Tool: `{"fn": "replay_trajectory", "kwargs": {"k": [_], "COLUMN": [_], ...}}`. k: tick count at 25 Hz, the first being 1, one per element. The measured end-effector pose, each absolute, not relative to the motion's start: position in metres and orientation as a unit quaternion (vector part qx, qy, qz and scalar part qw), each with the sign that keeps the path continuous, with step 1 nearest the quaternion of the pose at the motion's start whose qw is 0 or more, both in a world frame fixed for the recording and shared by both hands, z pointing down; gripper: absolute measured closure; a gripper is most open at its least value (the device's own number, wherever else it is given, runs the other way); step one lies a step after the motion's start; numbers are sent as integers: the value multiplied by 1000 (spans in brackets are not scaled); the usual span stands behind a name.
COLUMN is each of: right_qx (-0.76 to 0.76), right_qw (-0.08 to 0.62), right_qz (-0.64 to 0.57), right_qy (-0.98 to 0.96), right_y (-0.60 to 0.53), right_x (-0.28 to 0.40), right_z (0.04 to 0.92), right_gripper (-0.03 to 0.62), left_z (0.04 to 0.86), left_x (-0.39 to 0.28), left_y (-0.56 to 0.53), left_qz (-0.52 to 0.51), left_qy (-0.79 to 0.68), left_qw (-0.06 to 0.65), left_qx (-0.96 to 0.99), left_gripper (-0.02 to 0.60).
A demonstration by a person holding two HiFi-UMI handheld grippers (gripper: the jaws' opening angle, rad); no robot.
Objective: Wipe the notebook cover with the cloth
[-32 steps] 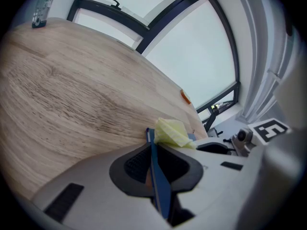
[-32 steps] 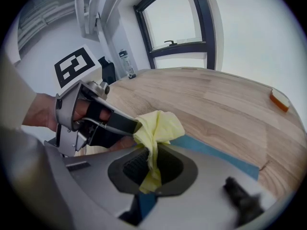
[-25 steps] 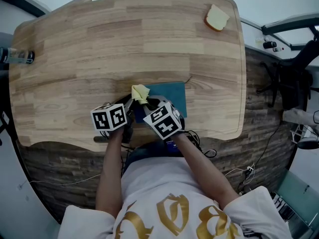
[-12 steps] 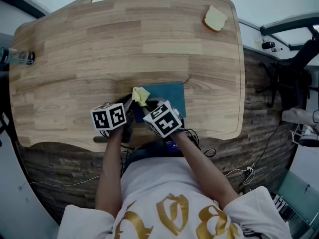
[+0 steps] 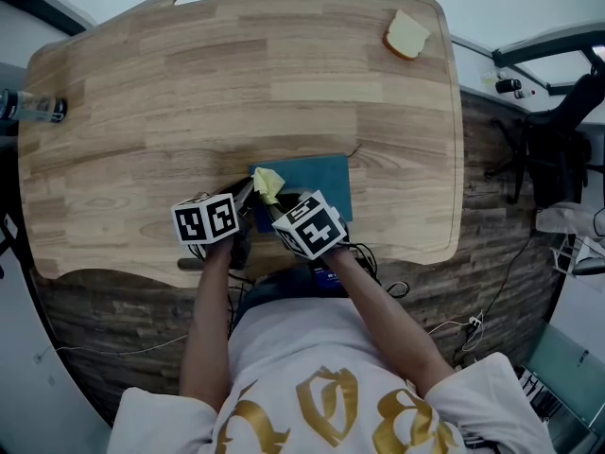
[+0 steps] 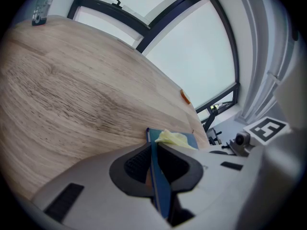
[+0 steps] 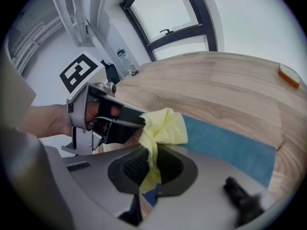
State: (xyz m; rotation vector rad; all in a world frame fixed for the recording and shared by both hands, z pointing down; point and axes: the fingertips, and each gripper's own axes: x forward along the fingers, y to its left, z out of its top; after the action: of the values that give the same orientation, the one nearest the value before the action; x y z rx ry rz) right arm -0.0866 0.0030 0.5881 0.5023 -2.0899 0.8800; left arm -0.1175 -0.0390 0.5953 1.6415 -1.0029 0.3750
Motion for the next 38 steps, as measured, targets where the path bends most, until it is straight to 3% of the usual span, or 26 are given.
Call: {"fn": "replay_trajectory", "kwargs": {"k": [38], "right_qx": [153], "right_qw": [407], "right_qz": [346], "right_qy": [-831], "right_y": [34], "right_x": [-68], "right_z": [589], "right_gripper": [556], "left_z": [590], "left_x": [-117], "left_y": [-42], "left_qz": [163], "left_qy": [-435], "left_qw": [541], "left_qx": [702], "left_gripper": [531]}}
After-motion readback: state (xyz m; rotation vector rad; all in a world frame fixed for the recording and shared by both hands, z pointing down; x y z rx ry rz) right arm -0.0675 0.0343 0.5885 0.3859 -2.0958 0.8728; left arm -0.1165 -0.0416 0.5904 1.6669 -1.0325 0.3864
